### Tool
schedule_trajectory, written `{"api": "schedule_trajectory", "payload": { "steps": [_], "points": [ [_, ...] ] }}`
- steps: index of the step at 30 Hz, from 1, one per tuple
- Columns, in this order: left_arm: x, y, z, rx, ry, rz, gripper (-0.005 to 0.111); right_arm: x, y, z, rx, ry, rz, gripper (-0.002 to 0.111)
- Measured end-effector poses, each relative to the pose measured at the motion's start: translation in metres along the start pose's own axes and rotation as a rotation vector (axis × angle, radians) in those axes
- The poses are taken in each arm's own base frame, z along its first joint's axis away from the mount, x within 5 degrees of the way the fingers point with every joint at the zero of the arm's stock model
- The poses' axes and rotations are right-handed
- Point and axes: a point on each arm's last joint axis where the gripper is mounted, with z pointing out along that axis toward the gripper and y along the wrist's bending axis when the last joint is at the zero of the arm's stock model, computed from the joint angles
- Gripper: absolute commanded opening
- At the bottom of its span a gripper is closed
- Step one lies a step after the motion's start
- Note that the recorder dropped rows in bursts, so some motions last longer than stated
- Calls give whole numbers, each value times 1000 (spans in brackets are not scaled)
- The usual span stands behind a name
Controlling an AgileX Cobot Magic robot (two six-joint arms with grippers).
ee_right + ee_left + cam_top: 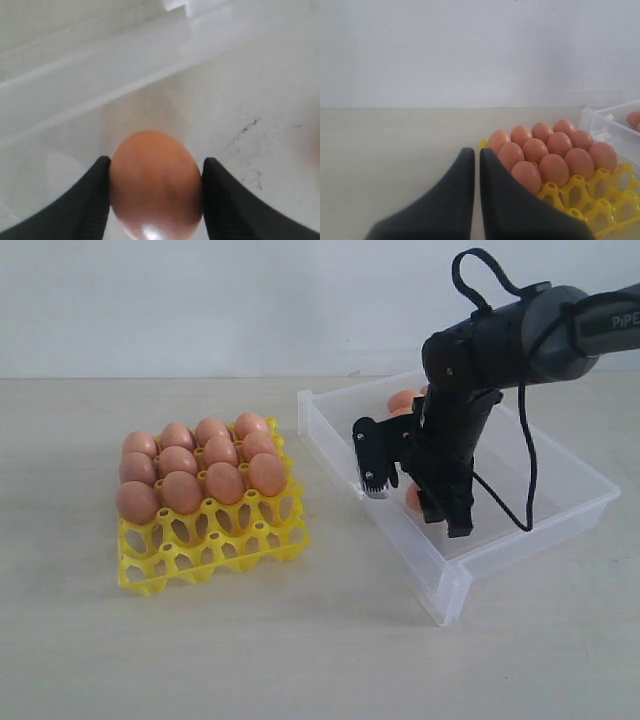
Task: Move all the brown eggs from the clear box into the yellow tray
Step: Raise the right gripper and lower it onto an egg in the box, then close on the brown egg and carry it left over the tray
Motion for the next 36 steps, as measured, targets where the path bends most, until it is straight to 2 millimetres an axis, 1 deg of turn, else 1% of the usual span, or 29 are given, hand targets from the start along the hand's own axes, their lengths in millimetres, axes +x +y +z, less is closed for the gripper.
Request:
{"api": "schedule_trajectory", "payload": {
  "steps": [1, 3, 4, 5, 6, 7, 8, 12, 15, 17, 20, 22, 24, 26, 27, 29, 30, 31, 34, 36],
  "points": [
    [0, 0, 0, 0, 0, 0, 4, 0, 0, 1, 2, -3, 18, 0],
    [0, 0, 0, 0, 0, 0, 4, -1, -2, 1, 22, -14, 91, 0],
    [0, 0, 0, 0, 0, 0, 4, -3, -6, 0, 59, -37, 203, 0],
    [0, 0, 0, 0, 0, 0, 4, -2, -9, 0, 89, -57, 275, 0],
    [0, 0, 0, 0, 0, 0, 4, 0, -16, 0, 141, -105, 423, 0],
    [0, 0, 0, 0, 0, 0, 4, 2, -20, 0, 168, -139, 508, 0],
    [0, 0, 0, 0, 0, 0, 4, 8, -26, 0, 201, -194, 657, 0],
    [0, 0, 0, 0, 0, 0, 4, 23, -29, 7, 230, -305, 987, 0],
    [0, 0, 0, 0, 0, 0, 4, 32, -24, 16, 260, -395, 1191, 0],
    [0, 0, 0, 0, 0, 0, 4, 35, -17, 22, 309, -457, 1278, 0],
    [0, 0, 0, 0, 0, 0, 4, 36, -3, 29, 420, -571, 1363, 0],
    [0, 0, 0, 0, 0, 0, 4, 38, 5, 30, 502, -685, 1411, 0],
    [0, 0, 0, 0, 0, 0, 4, 40, 17, 25, 586, -903, 1491, 0],
    [0, 0, 0, 0, 0, 0, 4, 41, 29, 16, 624, -1115, 1520, 0],
    [0, 0, 0, 0, 0, 0, 4, 40, 35, 12, 605, -1193, 1532, 0],
    [0, 0, 0, 0, 0, 0, 4, 34, 41, 5, 544, -1290, 1483, 0],
    [0, 0, 0, 0, 0, 0, 4, 28, 44, 1, 494, -1329, 1421, 0],
    [0, 0, 0, 0, 0, 0, 4, 22, 46, -1, 445, -1354, 1358, 0],
    [0, 0, 0, 0, 0, 0, 4, -8, 54, -8, 271, -1412, 1118, 0],
    [0, 0, 0, 0, 0, 0, 4, -33, 62, -14, 174, -1439, 967, 0]
  ]
}}
